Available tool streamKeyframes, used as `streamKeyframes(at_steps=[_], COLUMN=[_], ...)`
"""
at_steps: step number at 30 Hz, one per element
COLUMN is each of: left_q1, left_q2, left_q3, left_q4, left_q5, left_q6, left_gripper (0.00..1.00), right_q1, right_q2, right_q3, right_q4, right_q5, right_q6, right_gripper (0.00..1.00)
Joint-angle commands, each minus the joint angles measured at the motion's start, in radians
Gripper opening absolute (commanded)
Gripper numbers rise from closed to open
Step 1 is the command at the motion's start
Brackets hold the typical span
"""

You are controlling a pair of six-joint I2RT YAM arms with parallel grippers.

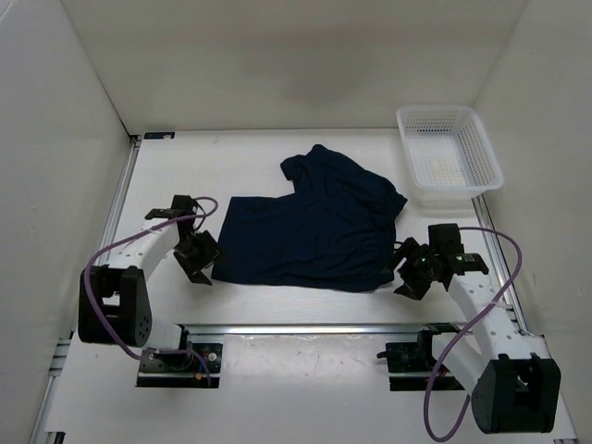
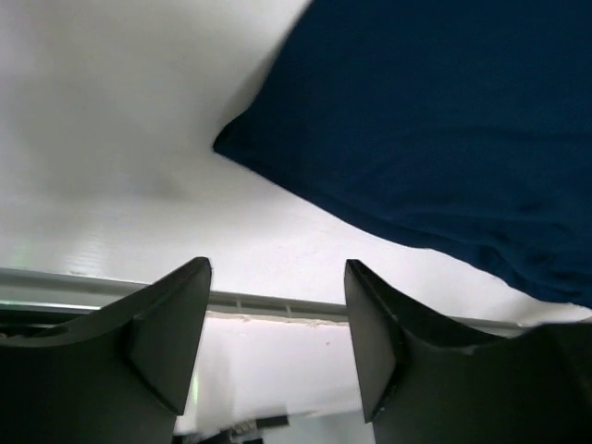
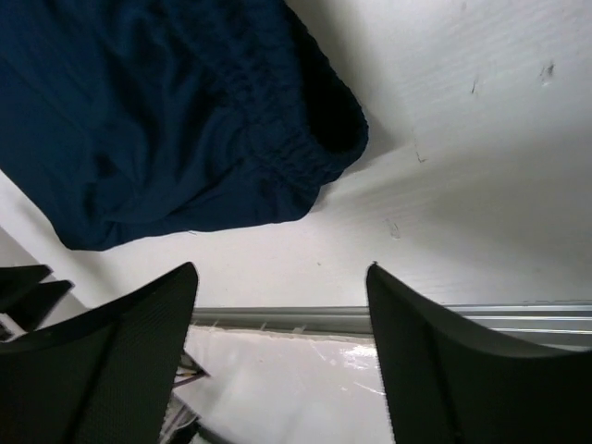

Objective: Fold and stack the shorts
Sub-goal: Flatten the shorts out

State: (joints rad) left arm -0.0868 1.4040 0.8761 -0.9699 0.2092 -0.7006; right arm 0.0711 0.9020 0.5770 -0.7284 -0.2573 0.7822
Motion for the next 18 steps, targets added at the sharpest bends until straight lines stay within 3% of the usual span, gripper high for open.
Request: streamKeyframes(at_steps=[1, 4, 8, 11, 12, 13, 15, 16, 18], left_q1=[-0.016, -0.027, -0.037, -0.062, -0.076, -0.076, -0.085, -0.085, -0.094], left_q2=[0.013, 0.087, 0.197, 0.283, 0.3, 0.318, 0.343, 0.357, 0.357], left_q3=[-0.029, -0.029, 0.003, 0.043, 0.064, 0.073, 0.095, 0.095, 0.106], left_q4=[0.077, 0.109, 0.157, 0.166, 0.166, 0.166, 0.166, 0.166, 0.166], left_q5=[0.009, -0.017, -0.037, -0.057, -0.068, -0.068, -0.077, -0.077, -0.077], left_q6=[-0.069, -0.08, -0.089, -0.099, -0.099, -0.099, -0.108, -0.108, -0.108], left_gripper=[0.71, 0.71, 0.71, 0.64, 0.6, 0.43, 0.17, 0.1, 0.1], right_q1=[-0.004, -0.004, -0.004, -0.004, -0.004, -0.004, -0.004, -0.004, -0.004], right_q2=[0.044, 0.072, 0.127, 0.164, 0.173, 0.192, 0.212, 0.221, 0.236], right_q3=[-0.032, -0.032, -0.032, -0.032, -0.042, -0.042, -0.051, -0.061, -0.074], right_q4=[0.09, 0.109, 0.164, 0.201, 0.217, 0.23, 0.253, 0.262, 0.297], right_q5=[-0.074, -0.074, -0.074, -0.074, -0.074, -0.065, -0.054, -0.043, -0.033], right_q6=[0.049, 0.049, 0.049, 0.058, 0.058, 0.058, 0.058, 0.058, 0.068], right_gripper=[0.79, 0.85, 0.85, 0.85, 0.85, 0.85, 0.8, 0.78, 0.68])
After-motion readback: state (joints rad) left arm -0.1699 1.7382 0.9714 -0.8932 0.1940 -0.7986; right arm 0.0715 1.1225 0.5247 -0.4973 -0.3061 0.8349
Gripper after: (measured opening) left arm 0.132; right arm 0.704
